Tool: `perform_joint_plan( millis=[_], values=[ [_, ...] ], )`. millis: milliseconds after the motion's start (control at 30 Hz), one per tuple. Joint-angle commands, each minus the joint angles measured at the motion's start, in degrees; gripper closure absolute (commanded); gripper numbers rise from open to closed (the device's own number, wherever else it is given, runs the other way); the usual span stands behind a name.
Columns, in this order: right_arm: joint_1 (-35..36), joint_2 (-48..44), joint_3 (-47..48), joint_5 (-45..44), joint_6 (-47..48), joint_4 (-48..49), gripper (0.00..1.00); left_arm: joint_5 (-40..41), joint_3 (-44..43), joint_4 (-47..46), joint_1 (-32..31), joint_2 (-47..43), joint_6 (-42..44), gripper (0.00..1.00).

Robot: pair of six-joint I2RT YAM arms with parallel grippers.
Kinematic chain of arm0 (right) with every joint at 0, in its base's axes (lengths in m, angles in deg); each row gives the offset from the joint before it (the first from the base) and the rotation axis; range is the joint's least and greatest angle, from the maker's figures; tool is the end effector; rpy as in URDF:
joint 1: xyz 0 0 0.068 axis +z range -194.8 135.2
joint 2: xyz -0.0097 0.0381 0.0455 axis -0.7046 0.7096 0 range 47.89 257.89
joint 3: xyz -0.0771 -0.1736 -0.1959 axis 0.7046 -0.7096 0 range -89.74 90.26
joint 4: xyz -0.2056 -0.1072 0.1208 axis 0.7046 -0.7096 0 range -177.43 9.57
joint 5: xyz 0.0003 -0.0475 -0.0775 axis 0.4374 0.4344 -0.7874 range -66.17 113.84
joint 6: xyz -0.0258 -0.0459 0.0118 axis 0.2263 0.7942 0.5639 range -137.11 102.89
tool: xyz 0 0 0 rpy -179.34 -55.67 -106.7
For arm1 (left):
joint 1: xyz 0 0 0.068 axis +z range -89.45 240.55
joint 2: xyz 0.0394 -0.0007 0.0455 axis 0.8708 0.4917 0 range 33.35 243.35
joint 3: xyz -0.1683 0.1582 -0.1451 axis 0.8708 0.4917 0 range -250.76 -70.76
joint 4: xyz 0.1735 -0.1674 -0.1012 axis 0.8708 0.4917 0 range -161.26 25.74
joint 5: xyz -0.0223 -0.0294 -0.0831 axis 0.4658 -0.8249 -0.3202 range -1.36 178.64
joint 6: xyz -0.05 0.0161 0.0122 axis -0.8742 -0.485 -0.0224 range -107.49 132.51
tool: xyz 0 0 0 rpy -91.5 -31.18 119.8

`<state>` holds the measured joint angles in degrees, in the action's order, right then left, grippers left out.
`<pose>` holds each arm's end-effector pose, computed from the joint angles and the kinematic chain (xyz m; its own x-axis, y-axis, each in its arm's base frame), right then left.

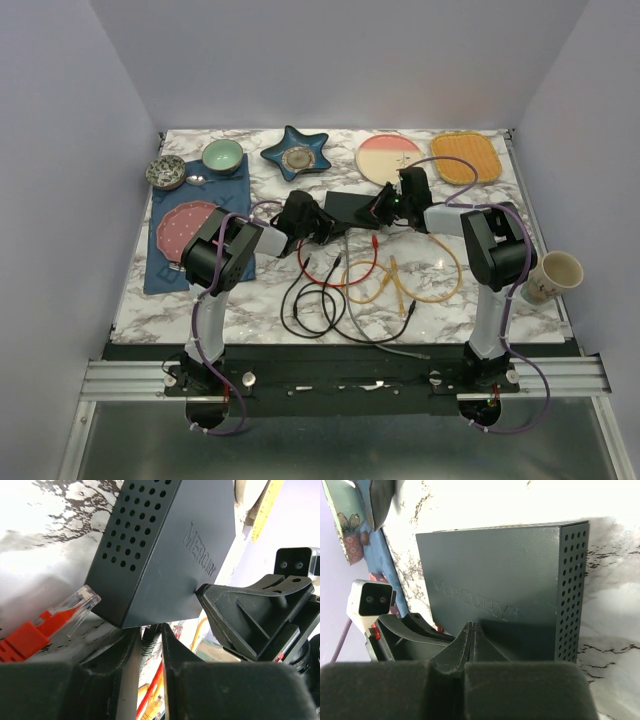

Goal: Pull the plug from the switch port

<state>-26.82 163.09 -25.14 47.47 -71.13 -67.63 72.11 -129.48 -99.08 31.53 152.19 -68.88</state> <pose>0.3936 0.1426 0.1358 -0.8151 0.5149 -0.2654 0.1287 0.6076 0.7837 0.3561 -0.2091 0.1043 -0.7377 -0.6747 0.0238 -0.3609 0.3643 -0.8585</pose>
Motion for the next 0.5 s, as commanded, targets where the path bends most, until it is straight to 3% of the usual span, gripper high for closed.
perform_joint_plan(
  millis=[0, 200, 467],
  values=[
    [0.1, 2.5, -1.1, -0.9, 0.3, -1.9, 0.99, 3.6, 1.6, 5.2, 0.1, 3.2, 1.1, 0.81],
    [0.1, -1.3, -4.1, -2.1, 0.5, 0.1, 0.99, 2.9, 3.8, 2.1, 0.3, 3.0, 0.5, 1.0],
    [3.4, -9.5, -8.8, -5.7, 4.0, -1.3, 0.99, 1.9, 6.4, -2.9, 0.8, 3.0, -0.6, 1.0]
  ],
)
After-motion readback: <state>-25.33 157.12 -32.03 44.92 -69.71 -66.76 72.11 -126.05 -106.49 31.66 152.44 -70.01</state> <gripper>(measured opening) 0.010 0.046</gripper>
